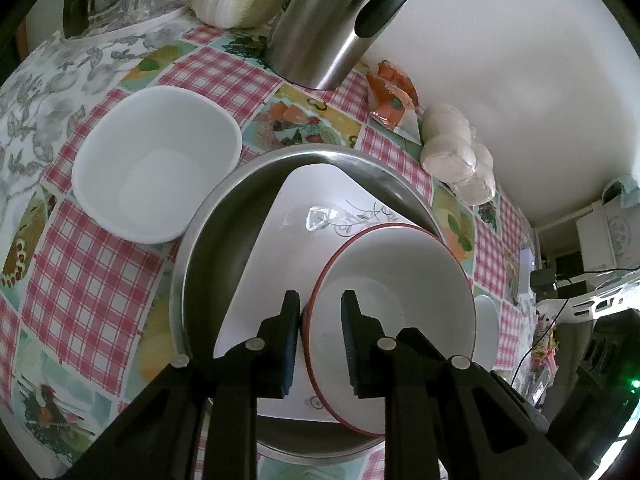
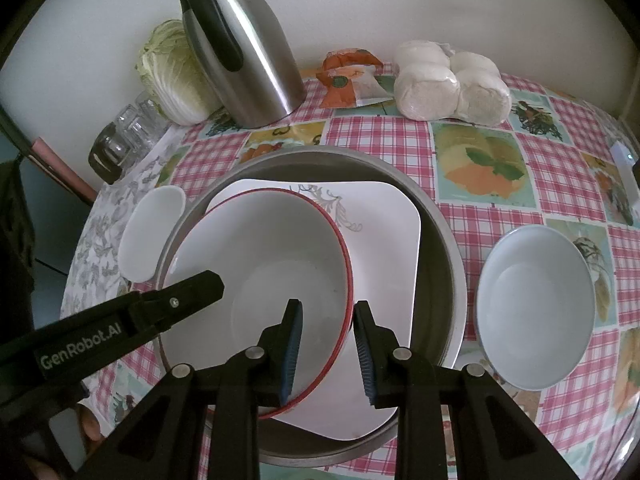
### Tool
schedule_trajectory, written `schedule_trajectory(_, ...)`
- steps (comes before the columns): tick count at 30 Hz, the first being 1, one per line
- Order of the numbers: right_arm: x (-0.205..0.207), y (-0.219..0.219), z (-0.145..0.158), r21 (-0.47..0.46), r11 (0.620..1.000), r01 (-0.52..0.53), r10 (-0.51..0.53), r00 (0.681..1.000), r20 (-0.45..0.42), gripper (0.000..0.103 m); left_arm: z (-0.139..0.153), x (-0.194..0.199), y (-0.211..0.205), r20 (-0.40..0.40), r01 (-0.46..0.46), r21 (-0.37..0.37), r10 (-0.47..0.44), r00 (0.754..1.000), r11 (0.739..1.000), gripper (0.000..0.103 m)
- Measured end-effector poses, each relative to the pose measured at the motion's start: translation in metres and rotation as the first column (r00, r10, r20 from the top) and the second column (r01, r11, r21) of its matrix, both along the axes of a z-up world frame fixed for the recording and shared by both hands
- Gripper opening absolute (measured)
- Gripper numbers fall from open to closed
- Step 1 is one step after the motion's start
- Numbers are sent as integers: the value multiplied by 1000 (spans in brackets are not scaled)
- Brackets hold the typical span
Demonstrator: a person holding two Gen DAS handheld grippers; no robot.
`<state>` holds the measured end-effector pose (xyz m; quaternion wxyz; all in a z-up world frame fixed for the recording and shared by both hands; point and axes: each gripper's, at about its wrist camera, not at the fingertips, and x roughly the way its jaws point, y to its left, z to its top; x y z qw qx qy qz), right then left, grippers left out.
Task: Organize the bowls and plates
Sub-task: 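Lower the red-rimmed bowl onto the square plate in the basin with both grippers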
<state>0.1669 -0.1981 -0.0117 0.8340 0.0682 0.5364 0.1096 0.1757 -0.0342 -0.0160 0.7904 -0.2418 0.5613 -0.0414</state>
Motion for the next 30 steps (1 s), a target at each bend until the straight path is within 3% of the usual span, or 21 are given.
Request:
schedule_trajectory(11,1,-2,-8,3,1000,-2,2,999,-35,30,0,-1,3,-13,7,-41,-7,1000,999,24)
schedule_trajectory(20,-1,-4,-2,3,1000,-3,3,1000,-21,30,3,-1,0,-21,28,-12,-28,999,1000,26)
schedule_trajectory(30,-6,-6,23,-34,999,3,-2,999,43,30,31,-7,-3,23,57,66,-59,998,996,40)
